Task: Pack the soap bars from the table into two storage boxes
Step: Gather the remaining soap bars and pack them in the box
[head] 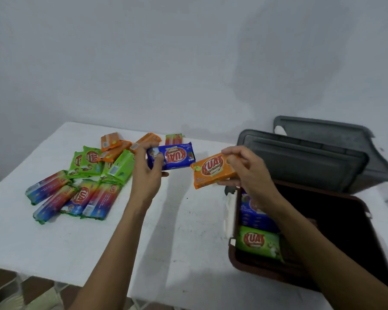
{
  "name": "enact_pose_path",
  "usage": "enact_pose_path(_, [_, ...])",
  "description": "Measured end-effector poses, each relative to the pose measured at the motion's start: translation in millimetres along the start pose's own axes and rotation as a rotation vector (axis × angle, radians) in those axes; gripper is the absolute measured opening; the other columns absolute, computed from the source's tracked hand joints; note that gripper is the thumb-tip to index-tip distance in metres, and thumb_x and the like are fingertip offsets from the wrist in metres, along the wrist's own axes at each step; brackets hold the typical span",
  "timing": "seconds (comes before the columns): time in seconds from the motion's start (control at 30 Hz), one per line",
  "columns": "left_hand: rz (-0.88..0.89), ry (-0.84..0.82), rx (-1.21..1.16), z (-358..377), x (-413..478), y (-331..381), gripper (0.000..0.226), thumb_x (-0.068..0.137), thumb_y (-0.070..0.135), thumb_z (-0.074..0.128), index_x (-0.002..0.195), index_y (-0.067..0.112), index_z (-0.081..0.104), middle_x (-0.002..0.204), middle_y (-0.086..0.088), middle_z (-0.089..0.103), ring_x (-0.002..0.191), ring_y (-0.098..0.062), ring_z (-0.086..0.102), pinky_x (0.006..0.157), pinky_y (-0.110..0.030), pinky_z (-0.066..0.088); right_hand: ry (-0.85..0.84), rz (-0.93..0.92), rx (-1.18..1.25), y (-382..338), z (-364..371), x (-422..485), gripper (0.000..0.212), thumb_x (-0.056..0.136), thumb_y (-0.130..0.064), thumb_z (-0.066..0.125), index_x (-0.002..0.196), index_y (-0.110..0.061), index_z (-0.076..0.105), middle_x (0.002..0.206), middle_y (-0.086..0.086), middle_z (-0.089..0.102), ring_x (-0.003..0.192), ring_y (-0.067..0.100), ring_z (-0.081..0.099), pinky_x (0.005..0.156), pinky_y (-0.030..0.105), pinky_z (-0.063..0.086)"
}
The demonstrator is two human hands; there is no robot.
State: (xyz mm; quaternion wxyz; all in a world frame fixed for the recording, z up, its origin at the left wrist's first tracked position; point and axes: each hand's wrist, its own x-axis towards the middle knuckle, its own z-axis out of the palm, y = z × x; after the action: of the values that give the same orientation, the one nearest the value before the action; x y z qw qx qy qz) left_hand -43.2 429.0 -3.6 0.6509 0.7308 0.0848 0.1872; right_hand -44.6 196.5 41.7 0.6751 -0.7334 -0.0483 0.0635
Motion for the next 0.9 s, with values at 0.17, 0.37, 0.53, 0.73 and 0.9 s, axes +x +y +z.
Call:
enact_pose_path(0.17, [-0.074,-0.105,-0.077,46.3,-27.0,18.0,0.021,0.097,0.022,0.054,0.118,0.022,0.052,0.125,0.001,0.058,0.106,-0.019,0.065,0.062,-0.021,0.055,0.038,-0.004,-0.07,8.5,-62.5,-48.1,0.013,0.095,-0.012,0.057,0.099,-0.02,0.066,0.104,0.004,0.068,0.087,0.02,0.07,0.062,0.026,0.057])
enact_pose_path(0.37, [-0.095,-0.231,-0.114,92.0,-57.7,30.3,0.032,0.089,0.024,0.062,0.119,0.022,0.051,0.118,0.006,0.059,0.106,-0.018,0.064,0.065,-0.021,0.057,0.115,0.016,-0.095,17.9,-117.9,-93.1,0.013,0.093,-0.009,0.059,0.101,-0.016,0.067,0.102,0.001,0.069,0.089,0.015,0.07,0.067,0.029,0.059])
enact_pose_path(0.53, [-0.109,-0.313,-0.123,115.3,-74.5,31.3,0.034,0.087,0.022,0.064,0.118,0.022,0.05,0.12,0.002,0.059,0.104,-0.015,0.065,0.062,-0.021,0.056,0.21,0.053,-0.138,26.5,-153.8,-111.7,0.013,0.092,-0.016,0.062,0.103,-0.019,0.069,0.108,0.003,0.069,0.098,0.018,0.069,0.075,0.036,0.061])
enact_pose_path(0.73, [-0.143,-0.341,-0.147,131.0,-88.7,34.6,0.034,0.086,0.019,0.065,0.116,0.024,0.05,0.113,0.008,0.061,0.093,-0.009,0.068,0.063,-0.023,0.058,0.307,0.144,-0.354,47.6,-178.6,-113.3,0.015,0.095,-0.014,0.058,0.095,-0.02,0.072,0.108,-0.002,0.065,0.099,0.015,0.065,0.077,0.035,0.061])
enact_pose_path(0.9, [-0.155,-0.341,-0.147,134.3,-93.6,34.4,0.033,0.085,0.018,0.066,0.112,0.025,0.05,0.108,0.01,0.061,0.09,-0.007,0.069,0.061,-0.024,0.058,0.237,0.281,-0.41,70.7,-182.7,-101.8,0.015,0.096,-0.013,0.057,0.097,-0.02,0.07,0.117,0.006,0.059,0.101,0.022,0.063,0.072,0.038,0.062])
